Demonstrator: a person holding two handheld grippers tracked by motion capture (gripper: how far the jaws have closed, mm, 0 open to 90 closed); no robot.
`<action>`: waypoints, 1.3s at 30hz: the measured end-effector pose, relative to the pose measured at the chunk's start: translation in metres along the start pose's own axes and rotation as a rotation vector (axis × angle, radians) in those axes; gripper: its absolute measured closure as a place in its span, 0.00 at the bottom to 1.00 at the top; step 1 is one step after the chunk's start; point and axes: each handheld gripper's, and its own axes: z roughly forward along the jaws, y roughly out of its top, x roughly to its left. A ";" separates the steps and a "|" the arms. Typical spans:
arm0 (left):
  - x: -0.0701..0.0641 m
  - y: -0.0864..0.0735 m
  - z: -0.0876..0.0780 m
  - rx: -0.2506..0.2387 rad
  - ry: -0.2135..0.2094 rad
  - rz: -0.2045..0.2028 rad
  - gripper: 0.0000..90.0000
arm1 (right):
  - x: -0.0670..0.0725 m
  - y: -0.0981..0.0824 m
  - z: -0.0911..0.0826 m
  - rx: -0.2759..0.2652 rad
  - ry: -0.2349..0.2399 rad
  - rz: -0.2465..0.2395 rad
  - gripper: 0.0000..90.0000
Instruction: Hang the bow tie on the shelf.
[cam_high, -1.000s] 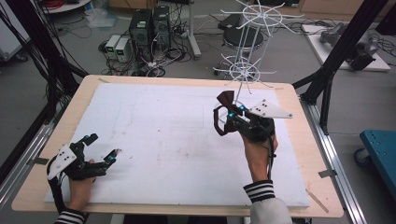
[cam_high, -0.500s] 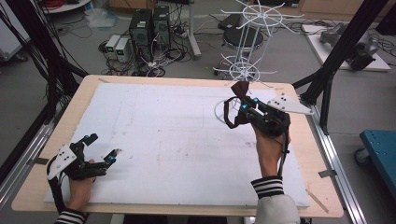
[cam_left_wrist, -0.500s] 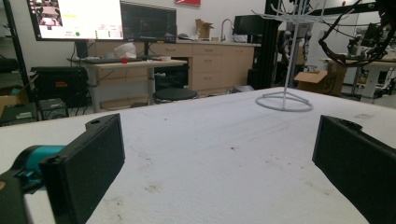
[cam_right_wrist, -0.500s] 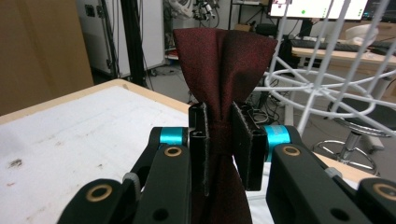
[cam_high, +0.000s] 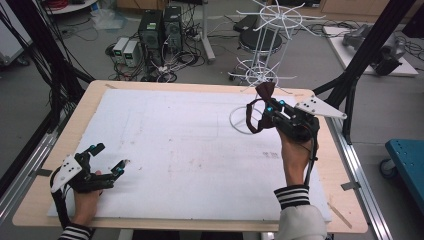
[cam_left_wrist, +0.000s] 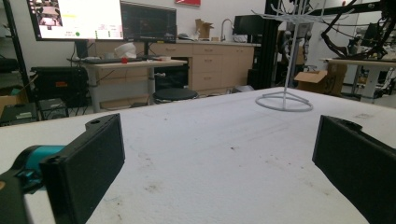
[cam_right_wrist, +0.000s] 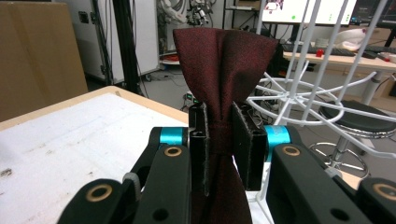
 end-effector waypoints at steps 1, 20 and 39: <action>0.000 0.000 0.000 0.000 0.000 -0.001 0.03 | -0.001 0.001 0.000 0.002 -0.003 -0.002 0.87; 0.000 0.000 0.000 -0.002 0.001 -0.003 0.03 | -0.025 0.001 0.003 0.010 -0.027 0.043 0.86; 0.000 0.000 0.000 0.001 0.000 -0.003 0.03 | -0.047 -0.009 0.010 0.015 -0.069 0.182 0.86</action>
